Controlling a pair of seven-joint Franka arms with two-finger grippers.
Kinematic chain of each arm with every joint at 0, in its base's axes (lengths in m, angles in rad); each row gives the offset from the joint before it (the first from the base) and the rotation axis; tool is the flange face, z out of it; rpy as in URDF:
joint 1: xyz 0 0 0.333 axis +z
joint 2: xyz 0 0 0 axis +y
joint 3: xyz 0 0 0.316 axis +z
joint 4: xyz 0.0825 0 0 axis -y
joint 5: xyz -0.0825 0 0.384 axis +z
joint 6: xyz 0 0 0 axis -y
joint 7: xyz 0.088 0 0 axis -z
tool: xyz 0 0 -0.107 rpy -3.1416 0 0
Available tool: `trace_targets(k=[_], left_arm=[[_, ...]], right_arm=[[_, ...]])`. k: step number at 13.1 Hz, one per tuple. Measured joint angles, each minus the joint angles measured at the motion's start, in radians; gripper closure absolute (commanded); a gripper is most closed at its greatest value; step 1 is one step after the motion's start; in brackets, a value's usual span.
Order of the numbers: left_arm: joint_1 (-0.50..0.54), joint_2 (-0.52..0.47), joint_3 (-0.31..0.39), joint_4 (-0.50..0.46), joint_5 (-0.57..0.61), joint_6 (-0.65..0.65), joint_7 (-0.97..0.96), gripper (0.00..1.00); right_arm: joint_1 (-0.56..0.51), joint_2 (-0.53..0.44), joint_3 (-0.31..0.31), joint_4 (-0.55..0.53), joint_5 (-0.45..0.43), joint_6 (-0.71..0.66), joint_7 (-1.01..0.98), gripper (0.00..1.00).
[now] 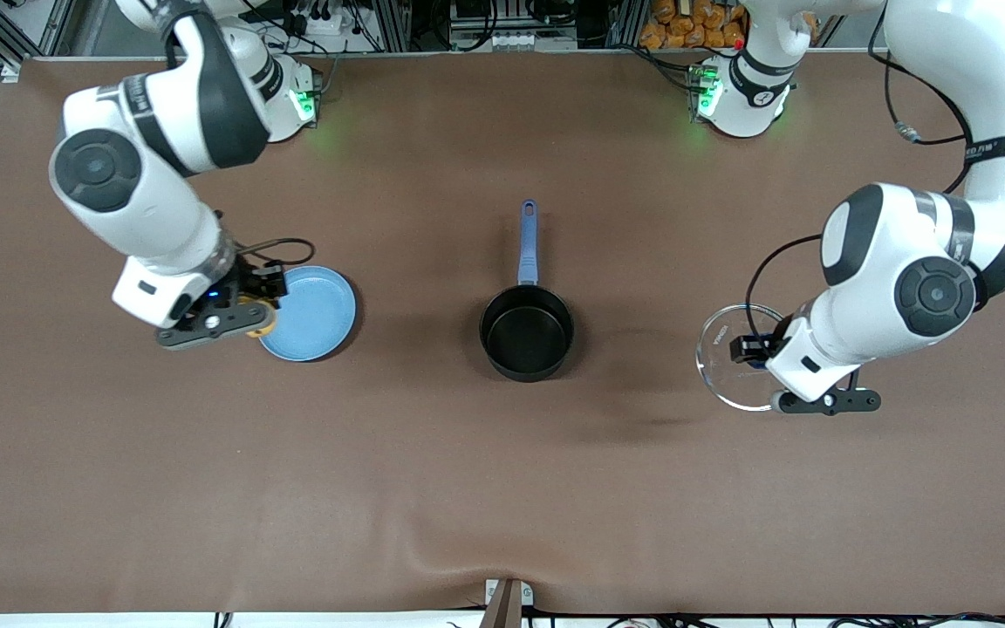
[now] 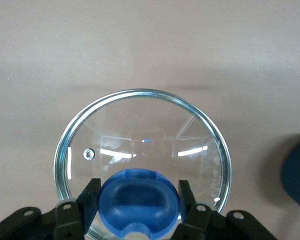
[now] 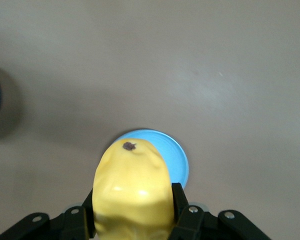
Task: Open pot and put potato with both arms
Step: 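Carry the potato over the pot with the right gripper while the left lowers the lid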
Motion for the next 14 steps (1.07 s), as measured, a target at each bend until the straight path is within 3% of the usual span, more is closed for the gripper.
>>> trace_targets(k=[6, 10, 14], left_arm=[[0.088, 0.009, 0.001, -0.257, 0.079, 0.343, 0.0, 1.0], [0.104, 0.04, 0.0, -0.321, 0.081, 0.469, 0.0, 1.0], [0.109, 0.052, 0.001, -0.394, 0.081, 0.577, 0.0, 1.0]], right_arm=[[0.264, 0.268, -0.026, 0.258, 0.053, 0.019, 0.416, 1.0], [0.398, 0.44, -0.121, 0.424, 0.15, 0.065, 0.571, 1.0], [0.516, 0.536, -0.21, 0.451, 0.199, 0.196, 0.641, 1.0]])
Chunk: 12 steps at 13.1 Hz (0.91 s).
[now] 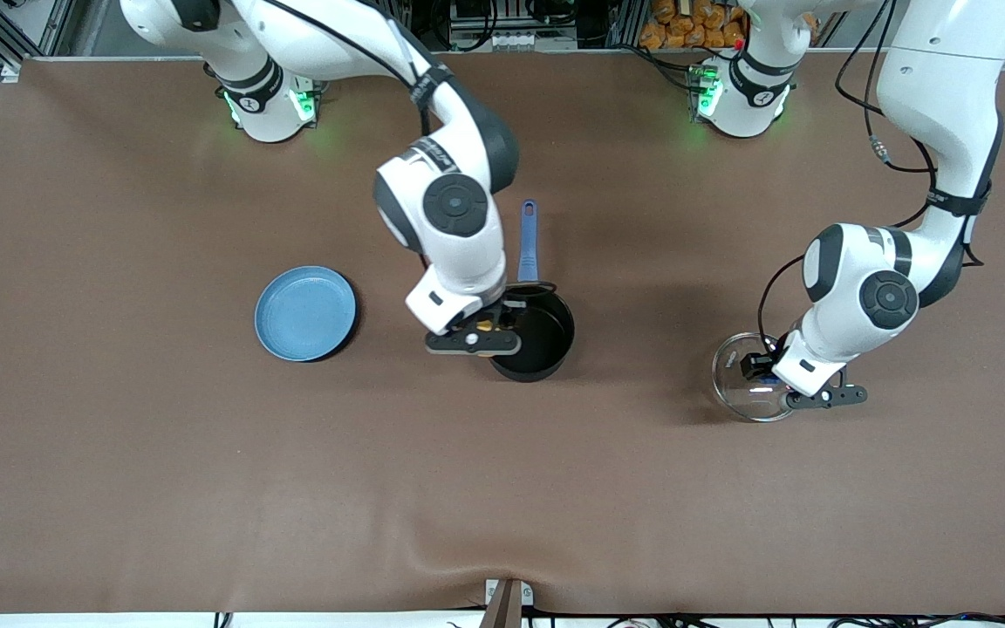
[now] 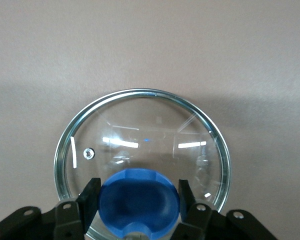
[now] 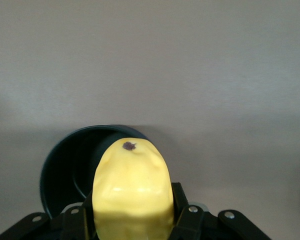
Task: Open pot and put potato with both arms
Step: 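Carry the potato over the pot with the right gripper while the left lowers the lid, then drop the potato into the pot with the right gripper while the left releases the lid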
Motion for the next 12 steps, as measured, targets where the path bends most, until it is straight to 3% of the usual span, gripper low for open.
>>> trace_targets(k=[2, 3, 4, 10, 12], left_arm=[[0.007, -0.002, 0.0, -0.03, 0.0, 0.037, 0.0, 0.99], [0.007, -0.006, 0.0, -0.038, 0.0, 0.051, 0.0, 0.67], [0.008, -0.007, 0.0, -0.043, 0.0, 0.057, 0.0, 0.01], [0.01, -0.035, -0.003, -0.021, 0.0, 0.087, 0.0, 0.0], [0.01, -0.088, -0.004, 0.032, 0.0, -0.024, -0.001, 0.0]], right_arm=[[0.038, 0.042, -0.007, 0.003, 0.0, 0.051, 0.019, 1.0], [0.05, 0.063, -0.009, 0.005, 0.0, 0.073, 0.021, 1.0], [0.059, 0.081, -0.009, 0.007, 0.0, 0.085, 0.021, 1.0], [0.064, 0.118, -0.013, 0.007, 0.05, 0.092, 0.021, 1.0], [0.07, 0.148, -0.011, 0.006, 0.053, 0.133, 0.021, 1.0]])
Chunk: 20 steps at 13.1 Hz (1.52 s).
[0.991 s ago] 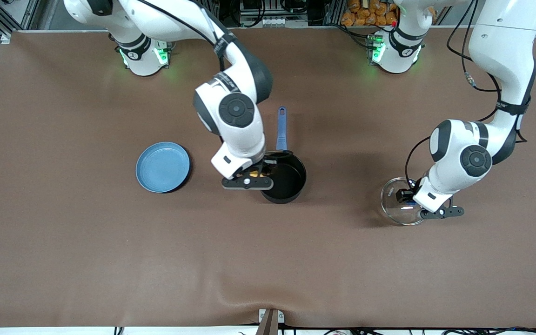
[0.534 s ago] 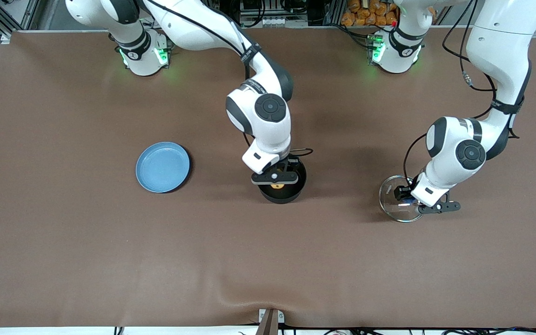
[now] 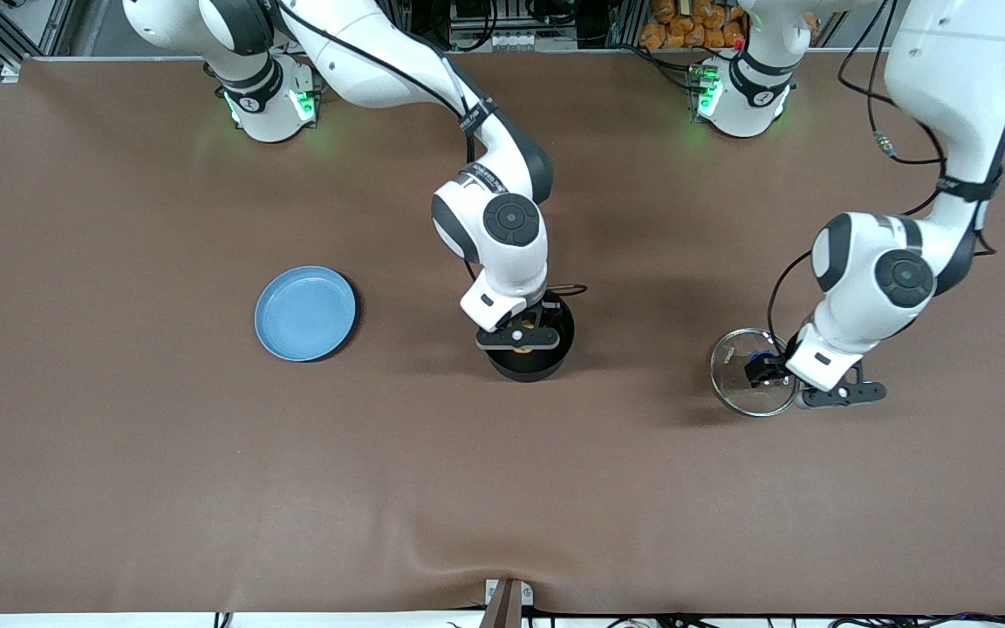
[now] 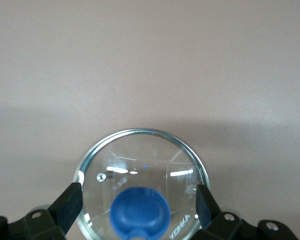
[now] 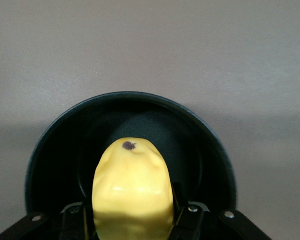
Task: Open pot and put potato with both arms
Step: 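Drop the potato into the pot with the right gripper while the left releases the lid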
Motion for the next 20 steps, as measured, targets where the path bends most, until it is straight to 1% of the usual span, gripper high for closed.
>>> trace_targets(k=[2, 3, 6, 8, 9, 11, 13, 14, 15, 16, 17, 18, 20], left_arm=[[0.0, -0.059, -0.001, 0.079, 0.0, -0.17, -0.002, 0.0], [0.001, -0.09, -0.001, 0.108, 0.0, -0.228, -0.003, 0.0], [0.001, -0.173, -0.006, 0.164, 0.0, -0.384, -0.008, 0.0], [0.001, -0.216, -0.025, 0.187, 0.0, -0.479, -0.005, 0.0], [0.001, -0.238, -0.043, 0.189, 0.0, -0.514, -0.009, 0.0], [-0.001, -0.287, -0.07, 0.19, 0.0, -0.584, -0.018, 0.0], [0.0, -0.333, -0.074, 0.19, 0.0, -0.635, -0.019, 0.0], [0.003, -0.353, -0.072, 0.192, 0.0, -0.655, -0.019, 0.0], [0.004, -0.372, -0.07, 0.199, 0.0, -0.678, -0.018, 0.0], [0.005, -0.385, -0.065, 0.217, 0.0, -0.707, -0.017, 0.0], [0.006, -0.389, -0.063, 0.247, 0.0, -0.744, -0.016, 0.0], [0.007, -0.388, -0.062, 0.279, 0.0, -0.776, -0.015, 0.0], [0.008, -0.388, -0.062, 0.329, 0.0, -0.809, -0.015, 0.0]], right_arm=[[0.015, 0.036, 0.0, 0.0, 0.001, 0.043, 0.007, 1.0], [0.02, 0.048, 0.0, 0.0, 0.001, 0.055, 0.011, 1.0], [0.023, 0.056, -0.002, 0.0, 0.001, 0.062, 0.013, 1.0], [0.023, 0.057, -0.002, -0.001, 0.001, 0.086, 0.014, 1.0], [0.023, 0.06, -0.002, -0.003, 0.001, 0.094, 0.014, 0.95], [0.023, 0.064, -0.001, -0.008, 0.002, 0.101, 0.014, 0.6], [0.023, 0.065, -0.001, -0.011, 0.002, 0.103, 0.014, 0.58], [0.023, 0.065, -0.001, -0.011, 0.002, 0.103, 0.014, 0.55], [0.023, 0.065, -0.001, -0.011, 0.002, 0.103, 0.014, 0.46], [0.023, 0.065, -0.001, -0.011, 0.002, 0.103, 0.014, 0.42], [0.023, 0.065, -0.001, -0.011, 0.002, 0.103, 0.014, 0.23], [0.023, 0.065, -0.001, -0.011, 0.002, 0.103, 0.014, 0.14], [0.023, 0.065, -0.001, -0.011, 0.002, 0.104, 0.014, 0.14]])
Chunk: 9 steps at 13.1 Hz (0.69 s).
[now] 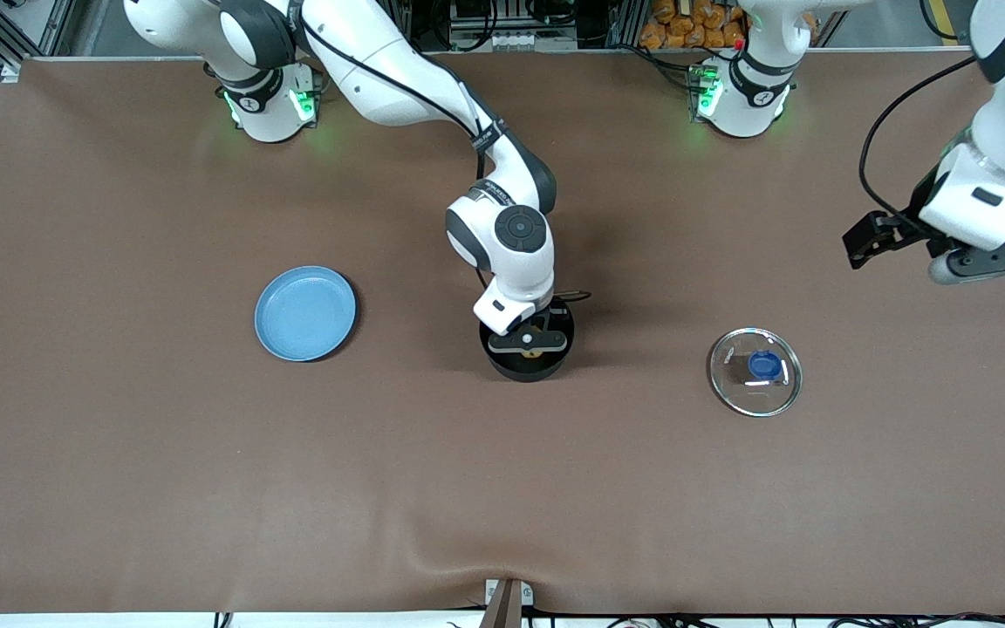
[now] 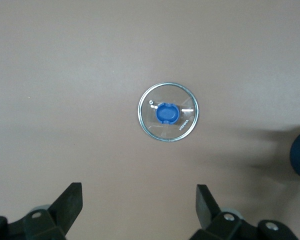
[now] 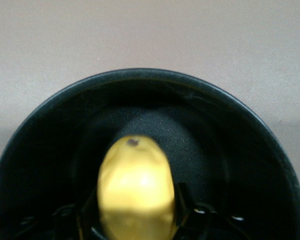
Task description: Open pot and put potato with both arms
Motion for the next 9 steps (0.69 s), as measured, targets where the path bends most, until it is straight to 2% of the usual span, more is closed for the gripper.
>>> trace_targets(k=[4, 6, 8, 9], left_arm=[[-0.008, 0.0, 0.008, 0.06, -0.037, -0.041, 0.006, 0.0], [-0.075, 0.0, 0.072, 0.069, -0.065, -0.082, 0.008, 0.0], [-0.159, 0.0, 0.159, 0.069, -0.074, -0.099, 0.008, 0.0], [-0.172, 0.0, 0.178, 0.07, -0.075, -0.1, 0.008, 0.0]], right_arm=[[0.0, 0.0, -0.001, 0.001, 0.0, 0.002, 0.0, 0.14], [-0.001, -0.008, -0.007, 0.005, 0.0, -0.008, 0.0, 0.14], [-0.008, -0.036, -0.015, 0.018, 0.0, -0.061, 0.0, 0.14], [-0.014, -0.061, -0.018, 0.022, 0.0, -0.096, -0.001, 0.14]])
